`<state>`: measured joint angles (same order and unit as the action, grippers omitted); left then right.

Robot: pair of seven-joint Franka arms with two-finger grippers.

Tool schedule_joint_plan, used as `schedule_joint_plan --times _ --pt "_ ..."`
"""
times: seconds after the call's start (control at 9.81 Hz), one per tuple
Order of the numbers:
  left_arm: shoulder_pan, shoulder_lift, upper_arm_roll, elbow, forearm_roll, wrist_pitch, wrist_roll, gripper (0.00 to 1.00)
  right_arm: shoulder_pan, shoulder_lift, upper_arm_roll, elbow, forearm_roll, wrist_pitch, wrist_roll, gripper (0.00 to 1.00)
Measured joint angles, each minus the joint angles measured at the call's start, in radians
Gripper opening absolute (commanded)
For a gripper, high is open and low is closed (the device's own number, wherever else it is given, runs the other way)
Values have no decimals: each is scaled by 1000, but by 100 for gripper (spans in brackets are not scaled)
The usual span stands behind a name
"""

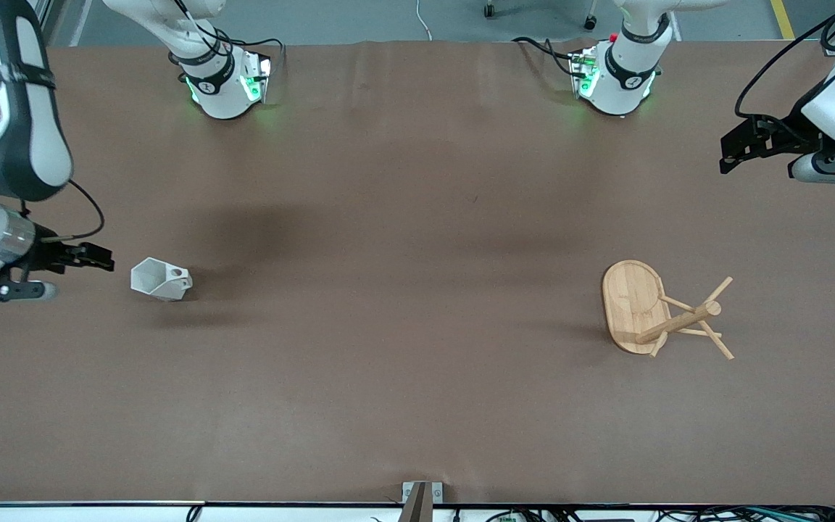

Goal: Hang cup on rack
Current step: 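Reach the right gripper down to the white cup and grasp it, then lift the white cup with the right gripper toward the table middle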

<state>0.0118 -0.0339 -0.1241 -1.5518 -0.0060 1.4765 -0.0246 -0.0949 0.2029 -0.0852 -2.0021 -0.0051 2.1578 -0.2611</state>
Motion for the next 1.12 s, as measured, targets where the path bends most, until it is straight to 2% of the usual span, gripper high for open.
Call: schedule_joint_plan --times 0.2,0.41,0.71,0.82,0.92,1.02,1.12 --pt "0 1 -1 0 0 -1 0 100 -13 16 0 -125 0 162 -33 97" --pt "0 2 -1 0 0 -1 0 100 -11 40 7 -203 0 273 -40 82" --pt "0 2 -1 0 0 -2 0 100 -10 85 18 -216 1 329 -40 54" --pt "-1 3 -1 0 0 -2 0 100 -10 95 19 -212 1 339 -40 52" --pt "-1 4 -1 0 0 -2 0 100 -10 108 19 -203 3 343 -40 42" --pt "-1 5 -1 0 0 -2 0 100 -10 121 19 -191 4 344 -40 27" --pt "-1 6 -2 0 0 -2 0 100 -10 130 19 -184 8 344 -40 3"
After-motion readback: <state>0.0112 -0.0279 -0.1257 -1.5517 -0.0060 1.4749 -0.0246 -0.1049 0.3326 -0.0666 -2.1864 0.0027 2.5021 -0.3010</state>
